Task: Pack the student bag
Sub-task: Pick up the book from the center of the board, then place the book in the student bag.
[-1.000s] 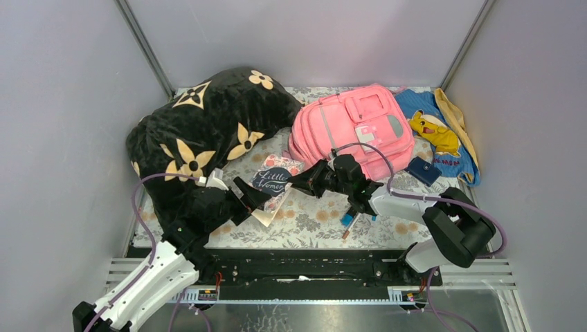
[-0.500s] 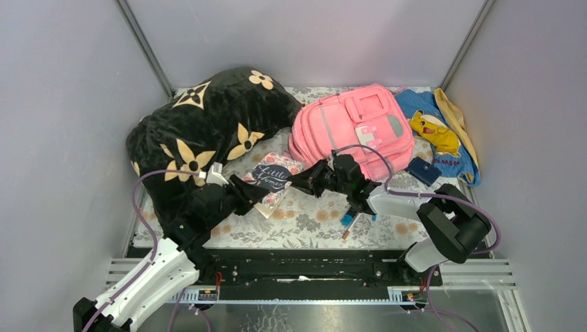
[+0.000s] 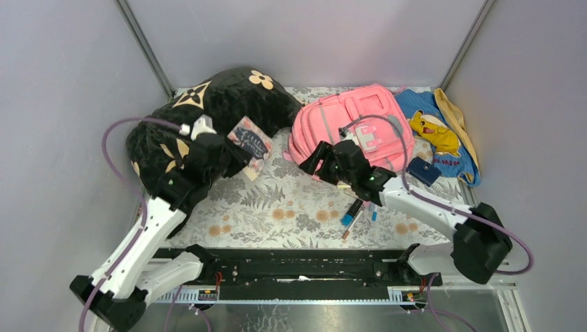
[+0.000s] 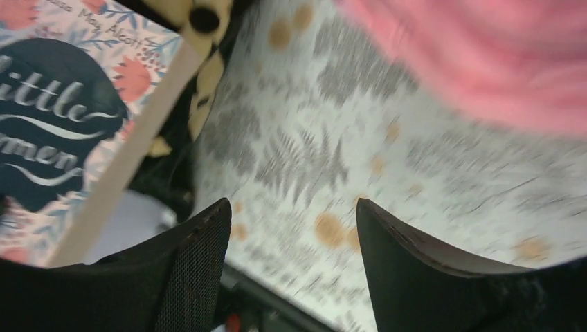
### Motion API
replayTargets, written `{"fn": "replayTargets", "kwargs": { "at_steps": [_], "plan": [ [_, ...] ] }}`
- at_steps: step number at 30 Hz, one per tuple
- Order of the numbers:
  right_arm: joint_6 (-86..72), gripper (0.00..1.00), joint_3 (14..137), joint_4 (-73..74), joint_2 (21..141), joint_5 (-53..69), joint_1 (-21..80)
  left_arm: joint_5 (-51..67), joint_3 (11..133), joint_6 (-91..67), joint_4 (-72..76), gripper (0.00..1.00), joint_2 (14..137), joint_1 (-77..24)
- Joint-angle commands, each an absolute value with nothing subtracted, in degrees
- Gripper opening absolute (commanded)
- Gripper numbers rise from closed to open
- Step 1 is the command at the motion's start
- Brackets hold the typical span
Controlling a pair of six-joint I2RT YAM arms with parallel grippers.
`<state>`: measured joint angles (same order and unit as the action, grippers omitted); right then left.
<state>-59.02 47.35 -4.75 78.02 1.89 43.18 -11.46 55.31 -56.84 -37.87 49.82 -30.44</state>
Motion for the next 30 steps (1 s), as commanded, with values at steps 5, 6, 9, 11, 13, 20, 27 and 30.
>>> {"fn": "replayTargets", "kwargs": {
  "at_steps": [5,6,9,11,13,20,27,30],
  "plan": [
    [-19.1,0.63,75.4,20.5,91.4,-20.7,42.7,9.3,65.8,-34.6,-35.3,0.0,63.3,-17.7],
    [-16.8,0.62,79.1,21.5,94.8,-19.7,42.6,11.8,66.2,-33.8,-34.9,0.0,64.9,-16.5],
    [-13.6,0.61,86.8,22.3,102.7,-16.9,42.0,16.9,67.4,-31.7,-34.5,0.0,68.0,-13.4],
    [-13.0,0.59,90.7,21.4,106.5,-15.7,41.6,17.2,67.3,-31.9,-34.5,0.0,68.5,-11.6],
    [-12.7,0.58,94.3,20.9,109.9,-15.3,41.0,18.1,66.3,-32.8,-33.8,0.0,68.2,-9.9],
    [-12.6,0.62,108.9,23.8,125.4,-14.4,38.8,21.9,63.9,-32.2,-32.2,0.0,67.6,-9.0],
    [-14.1,0.41,114.9,22.6,131.3,-11.4,35.4,27.4,61.5,-31.7,-28.0,0.0,66.1,-8.0],
    [-14.8,0.28,116.1,23.3,131.7,-8.6,34.5,27.9,61.5,-31.1,-28.3,0.0,66.7,-7.8]
  ]
}}
